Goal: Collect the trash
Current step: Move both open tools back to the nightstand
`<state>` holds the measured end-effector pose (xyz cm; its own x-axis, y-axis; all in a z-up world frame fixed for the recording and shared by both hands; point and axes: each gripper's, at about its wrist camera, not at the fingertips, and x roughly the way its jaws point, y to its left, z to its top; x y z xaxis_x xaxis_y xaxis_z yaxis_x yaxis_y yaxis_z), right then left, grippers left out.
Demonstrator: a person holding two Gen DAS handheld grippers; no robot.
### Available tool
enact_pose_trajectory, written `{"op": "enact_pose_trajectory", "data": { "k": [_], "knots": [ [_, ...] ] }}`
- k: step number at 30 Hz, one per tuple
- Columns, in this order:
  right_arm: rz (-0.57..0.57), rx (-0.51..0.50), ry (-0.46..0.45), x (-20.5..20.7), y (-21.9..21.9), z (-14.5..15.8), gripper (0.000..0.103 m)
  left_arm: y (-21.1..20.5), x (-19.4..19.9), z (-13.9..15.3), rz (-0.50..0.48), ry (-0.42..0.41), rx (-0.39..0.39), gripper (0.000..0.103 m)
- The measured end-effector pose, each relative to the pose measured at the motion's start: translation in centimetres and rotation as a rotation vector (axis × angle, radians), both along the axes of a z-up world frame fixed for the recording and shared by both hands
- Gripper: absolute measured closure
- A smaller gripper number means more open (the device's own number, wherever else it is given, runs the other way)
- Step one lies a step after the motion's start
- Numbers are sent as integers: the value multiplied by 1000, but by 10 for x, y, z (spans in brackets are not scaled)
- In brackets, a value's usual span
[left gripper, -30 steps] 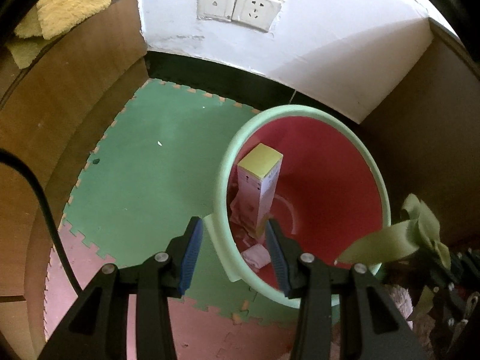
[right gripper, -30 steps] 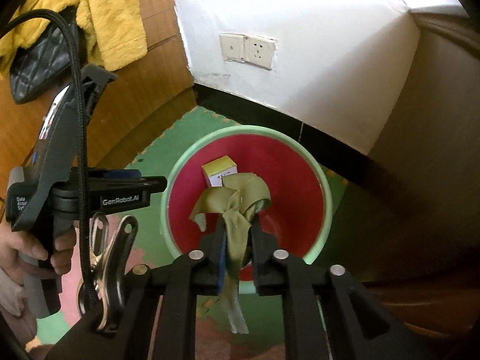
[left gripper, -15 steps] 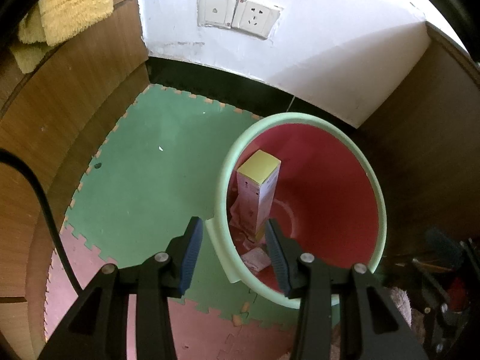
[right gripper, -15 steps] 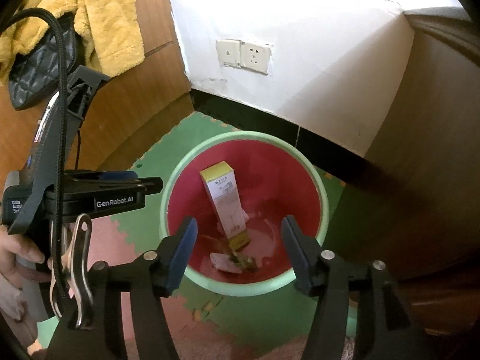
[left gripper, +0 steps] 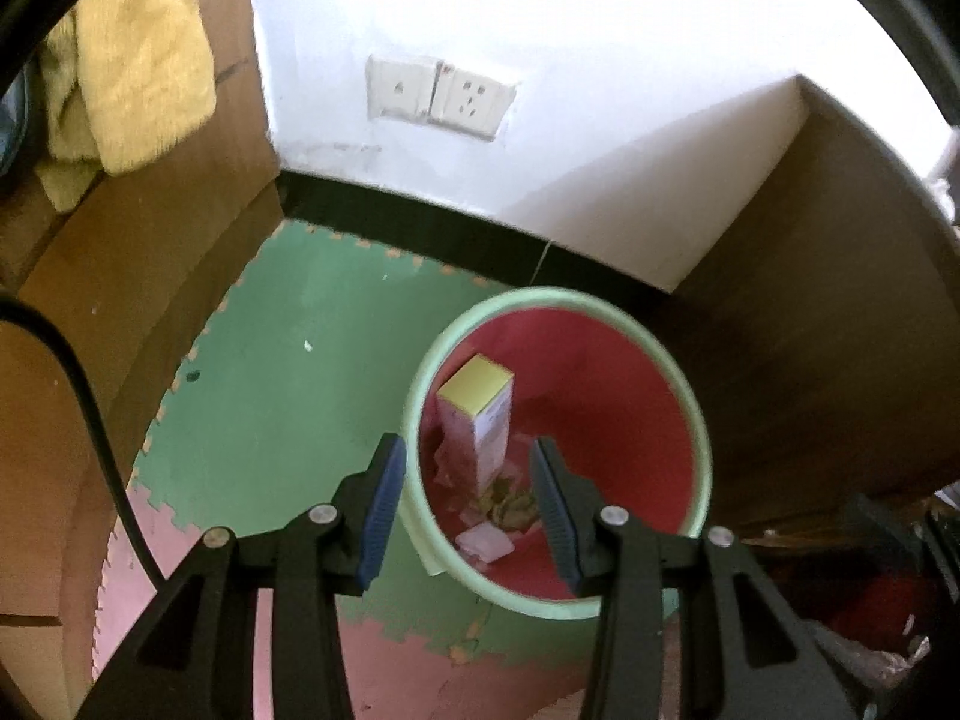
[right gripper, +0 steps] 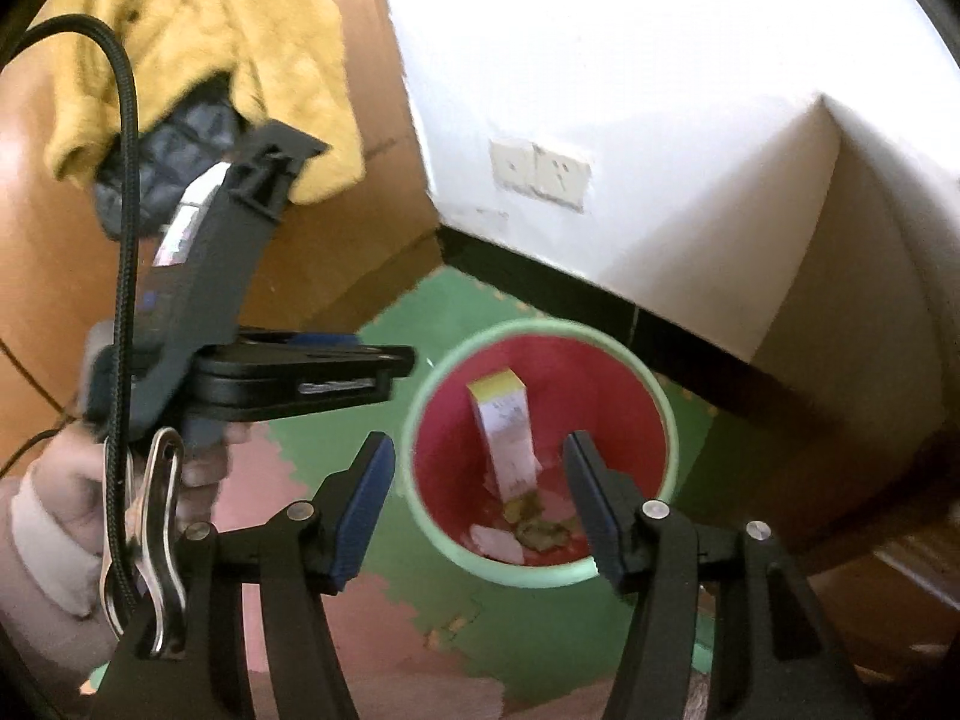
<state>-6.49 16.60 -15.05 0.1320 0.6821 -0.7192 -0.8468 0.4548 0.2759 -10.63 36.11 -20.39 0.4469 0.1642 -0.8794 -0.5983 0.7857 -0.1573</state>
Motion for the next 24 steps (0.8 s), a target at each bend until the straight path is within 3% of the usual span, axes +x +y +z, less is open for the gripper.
{"op": "enact_pose_trajectory", "data": {
  "k": [12,24],
  "knots": [
    [-81,153,-60,-7,-58,75,43,-32,8,87,-97,-131,80,56],
    [-371,163,-108,12,-157,98,43,-92,40,134,-265,-200,98,56]
  ]
}}
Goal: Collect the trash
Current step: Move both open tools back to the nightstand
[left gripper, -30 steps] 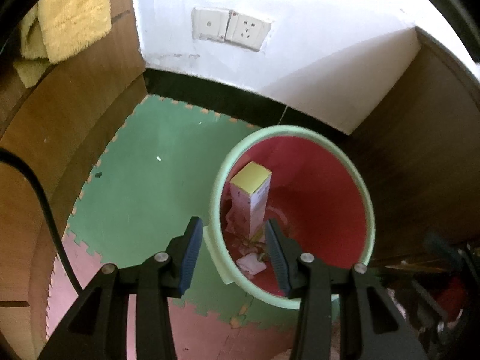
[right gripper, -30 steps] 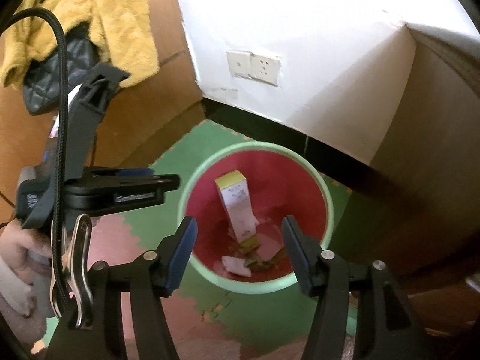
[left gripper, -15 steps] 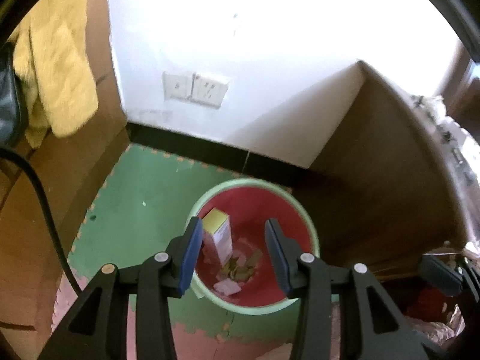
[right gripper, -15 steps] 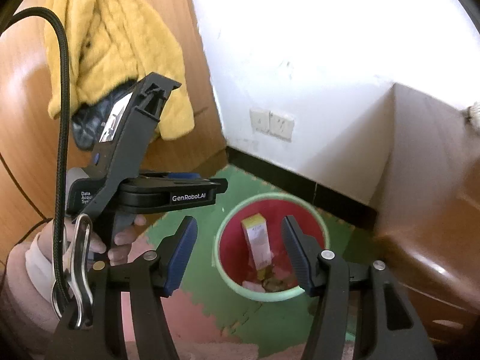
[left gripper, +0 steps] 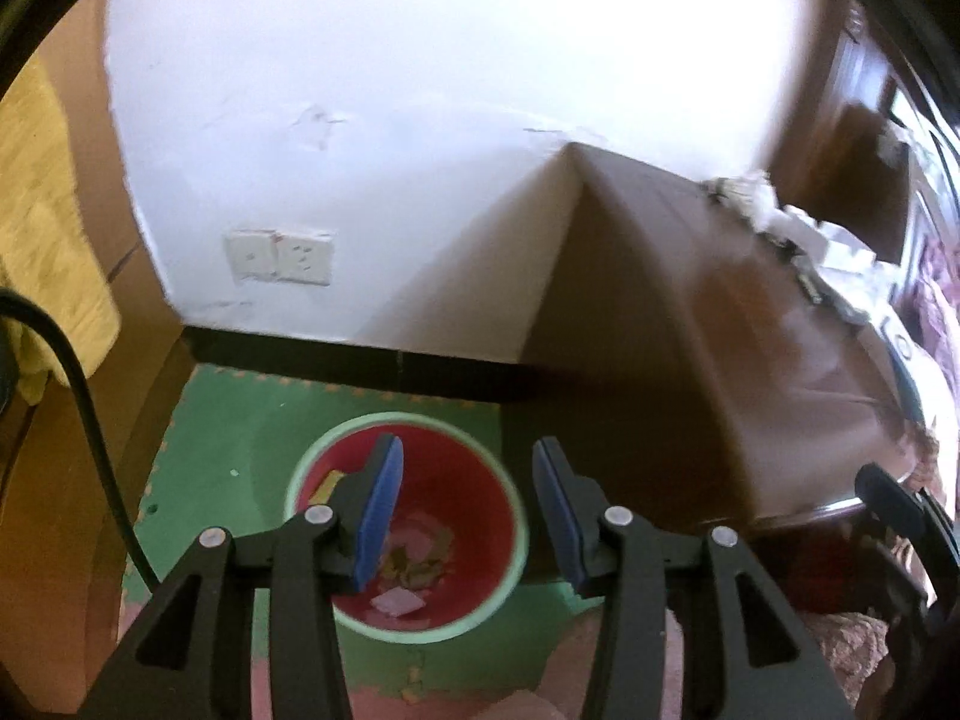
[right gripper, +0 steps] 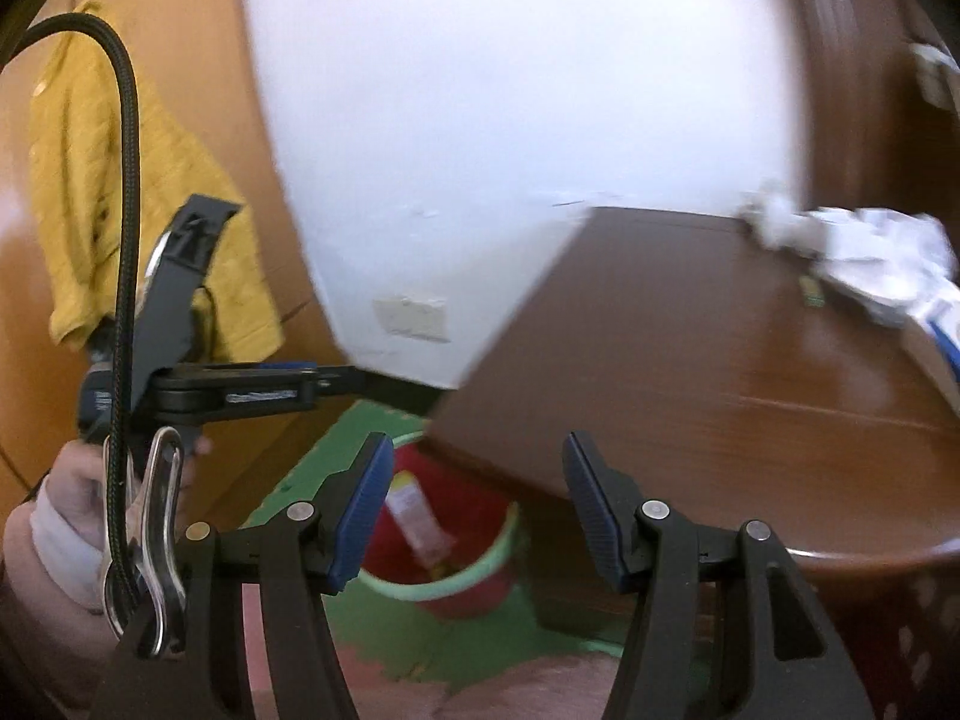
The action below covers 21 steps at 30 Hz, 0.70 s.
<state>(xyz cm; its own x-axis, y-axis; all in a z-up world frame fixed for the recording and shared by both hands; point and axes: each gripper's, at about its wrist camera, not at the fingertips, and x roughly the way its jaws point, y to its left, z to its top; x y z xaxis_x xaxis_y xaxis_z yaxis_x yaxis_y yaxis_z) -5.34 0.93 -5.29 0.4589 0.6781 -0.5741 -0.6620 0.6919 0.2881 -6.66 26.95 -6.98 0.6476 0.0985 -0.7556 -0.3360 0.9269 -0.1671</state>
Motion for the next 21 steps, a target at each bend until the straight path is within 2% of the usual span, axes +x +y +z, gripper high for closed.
{"op": "enact_pose_trajectory", "data": {
  "k": [12,21],
  "knots": [
    [-329,11,5,35,-119,8,43,-60,44,22,-126,-5,7,56],
    [-588,-18,-1,54,-196,-2,43,-105,77,28,-210,-8,15,55]
  ]
}}
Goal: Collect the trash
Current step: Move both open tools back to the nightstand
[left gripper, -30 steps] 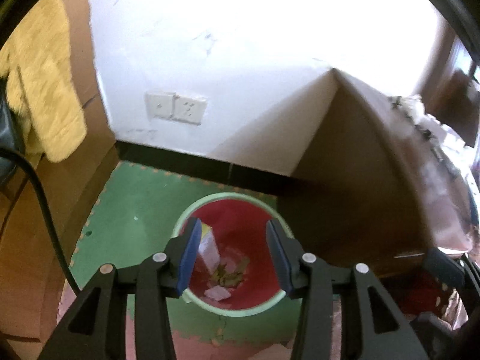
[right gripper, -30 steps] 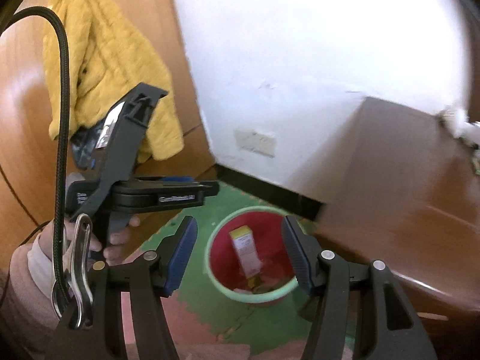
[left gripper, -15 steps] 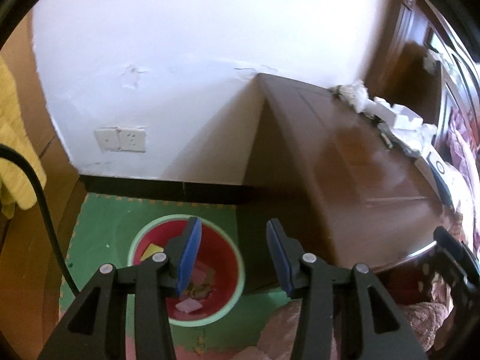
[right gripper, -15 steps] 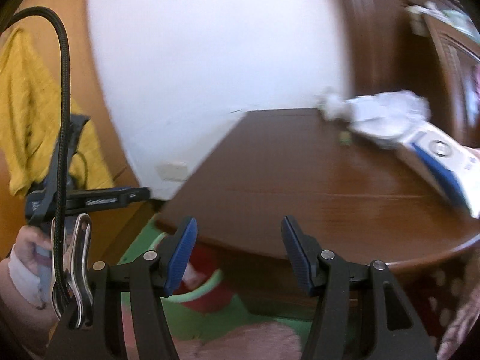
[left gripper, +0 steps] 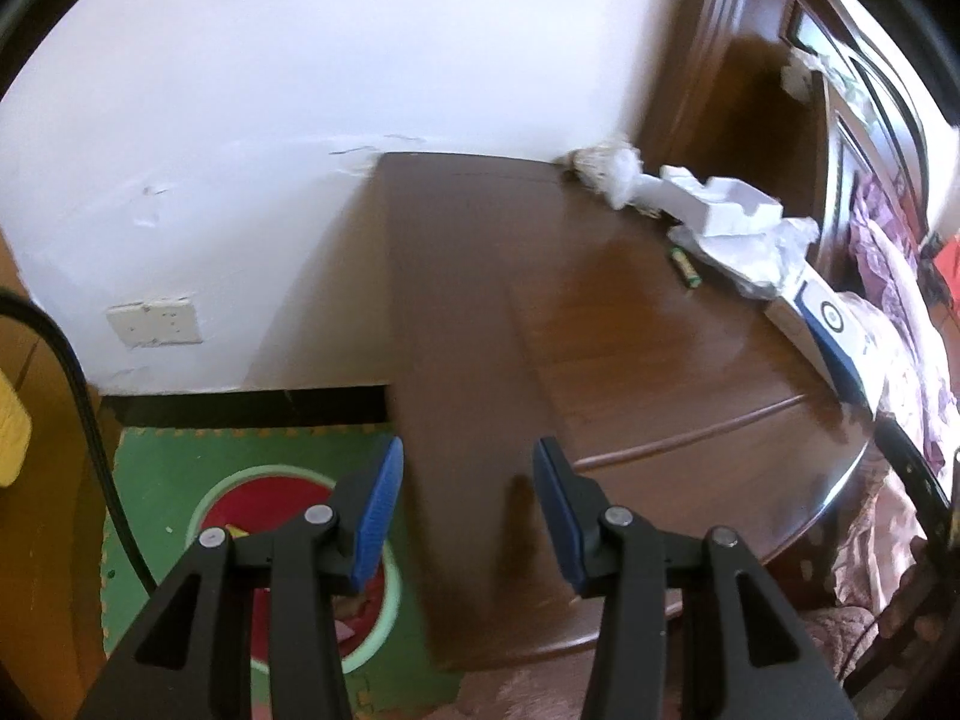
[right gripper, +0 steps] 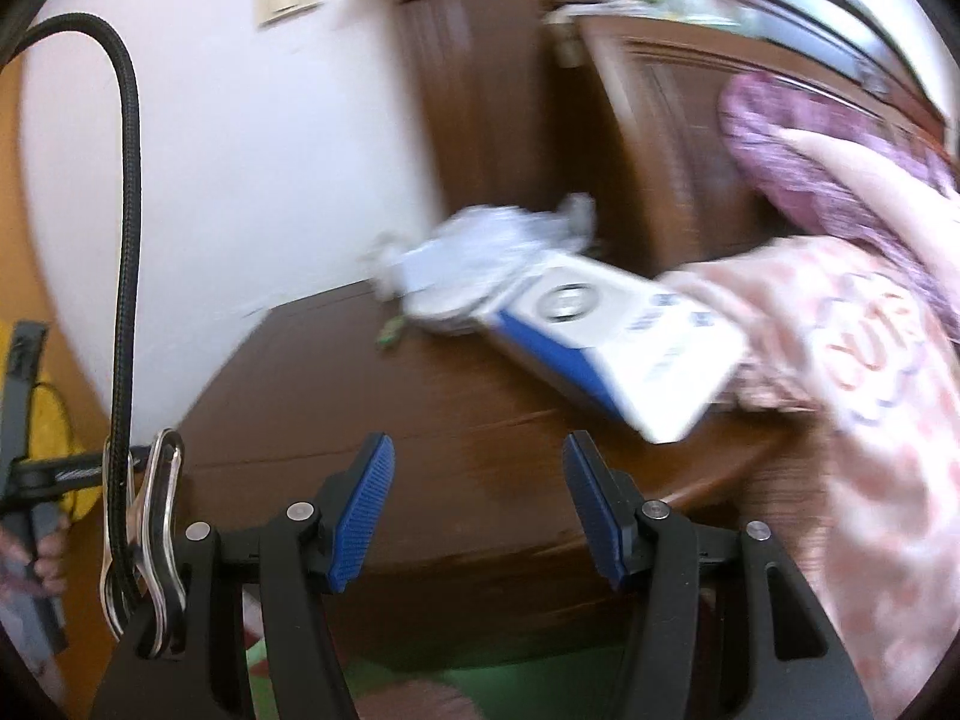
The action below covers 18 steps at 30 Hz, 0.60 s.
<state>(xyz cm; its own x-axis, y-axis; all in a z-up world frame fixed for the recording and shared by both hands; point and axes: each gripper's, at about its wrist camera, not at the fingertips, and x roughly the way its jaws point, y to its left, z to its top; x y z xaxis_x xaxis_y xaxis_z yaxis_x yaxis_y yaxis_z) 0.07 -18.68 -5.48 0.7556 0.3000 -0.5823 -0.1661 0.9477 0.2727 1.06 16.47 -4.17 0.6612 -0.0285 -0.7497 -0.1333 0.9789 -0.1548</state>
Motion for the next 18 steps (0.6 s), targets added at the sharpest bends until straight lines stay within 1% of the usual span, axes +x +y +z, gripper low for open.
{"op": "enact_pose_trajectory", "data": {
  "k": [4,9,11,16,18],
  "knots": [
    [-100,-16,22,10,-30,-11,43,-26,16,4,-49,-1,6,55],
    [-153,35,36,18,-55,-20,43,-55,38,15,-101,-22,14,55],
    [-161,65,34,22,-62,-22,43,-67,49,19,-126,-29,16,55],
    [-166,194,48,37,-83,-27,43,-95,77,29,-193,-34,2,55],
    [-159,219,42,41,-86,-26,43,-104,85,31,-210,-38,7,55]
  ]
}}
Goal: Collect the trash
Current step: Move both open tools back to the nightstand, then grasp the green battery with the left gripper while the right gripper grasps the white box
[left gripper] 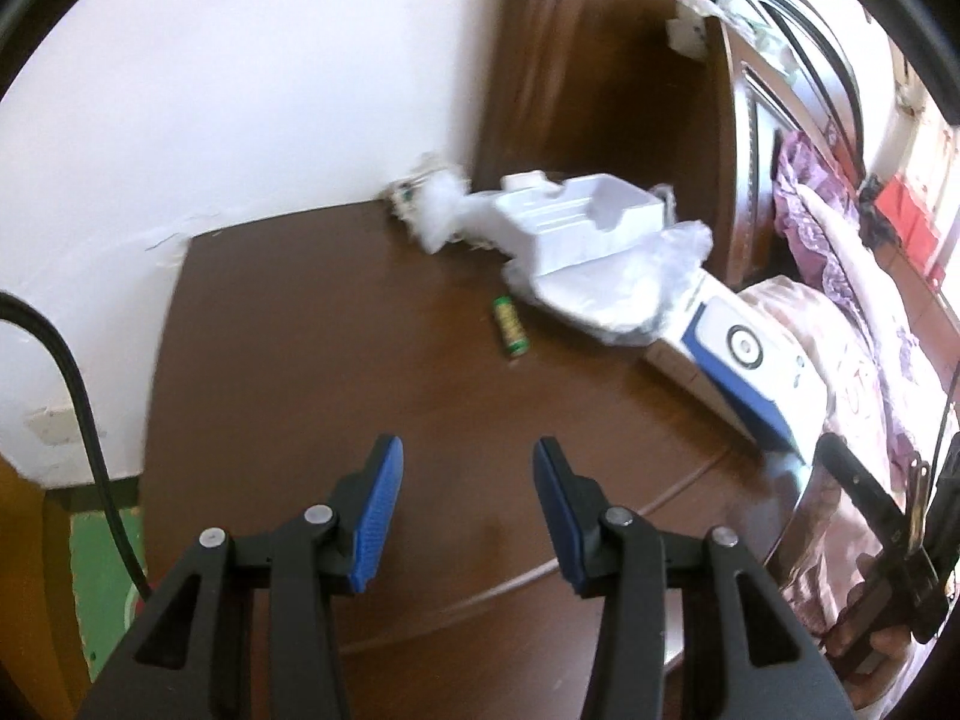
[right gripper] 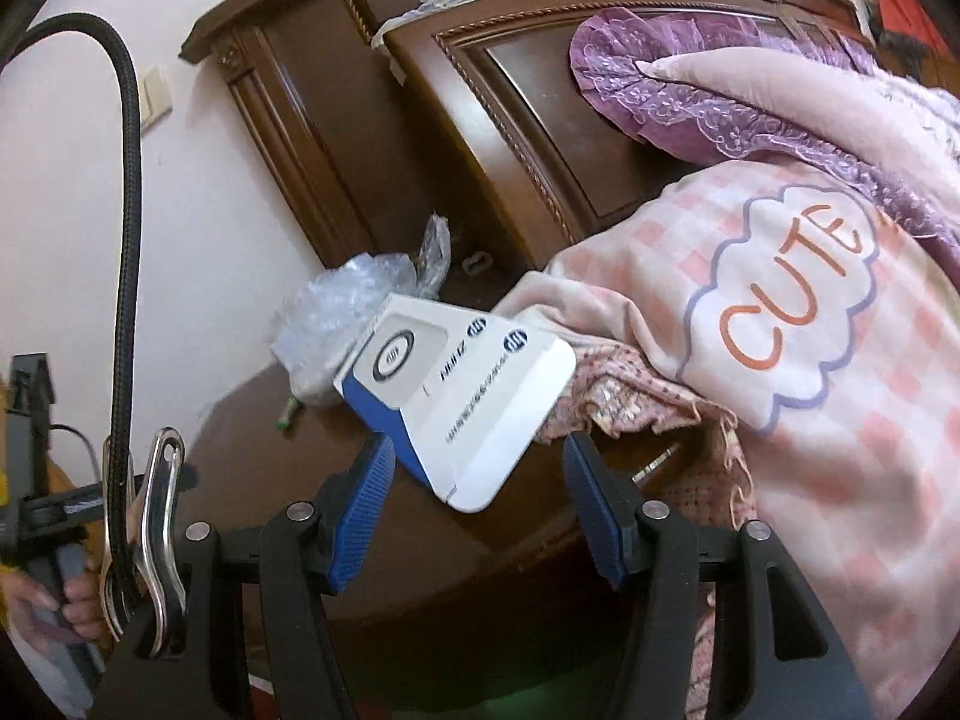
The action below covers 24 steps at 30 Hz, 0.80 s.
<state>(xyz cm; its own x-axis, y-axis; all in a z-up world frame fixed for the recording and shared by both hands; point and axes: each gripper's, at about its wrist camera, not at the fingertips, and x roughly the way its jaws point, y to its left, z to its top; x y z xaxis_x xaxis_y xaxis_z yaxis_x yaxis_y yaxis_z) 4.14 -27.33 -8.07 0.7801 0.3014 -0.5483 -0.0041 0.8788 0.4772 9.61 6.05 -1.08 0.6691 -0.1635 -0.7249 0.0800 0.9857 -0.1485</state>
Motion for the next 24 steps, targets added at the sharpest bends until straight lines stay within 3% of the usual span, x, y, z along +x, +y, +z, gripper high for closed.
{"op": "enact_pose_trajectory", "data": {
  "k": [10,11,12,18,24],
  "knots": [
    [23,35,0,27,-1,-8,43,-37,50,-6,-40,7,65,55],
    [28,47,3,28,-2,-10,45,-38,56,-7,-36,9,71,55],
    [30,55,5,28,-2,-12,54,-39,59,-8,-31,11,76,55],
    [40,87,-43,23,-9,-14,75,-44,86,-17,-20,26,117,59],
    [70,114,-84,16,-14,-13,82,-50,106,-30,-13,78,145,60]
  ]
}}
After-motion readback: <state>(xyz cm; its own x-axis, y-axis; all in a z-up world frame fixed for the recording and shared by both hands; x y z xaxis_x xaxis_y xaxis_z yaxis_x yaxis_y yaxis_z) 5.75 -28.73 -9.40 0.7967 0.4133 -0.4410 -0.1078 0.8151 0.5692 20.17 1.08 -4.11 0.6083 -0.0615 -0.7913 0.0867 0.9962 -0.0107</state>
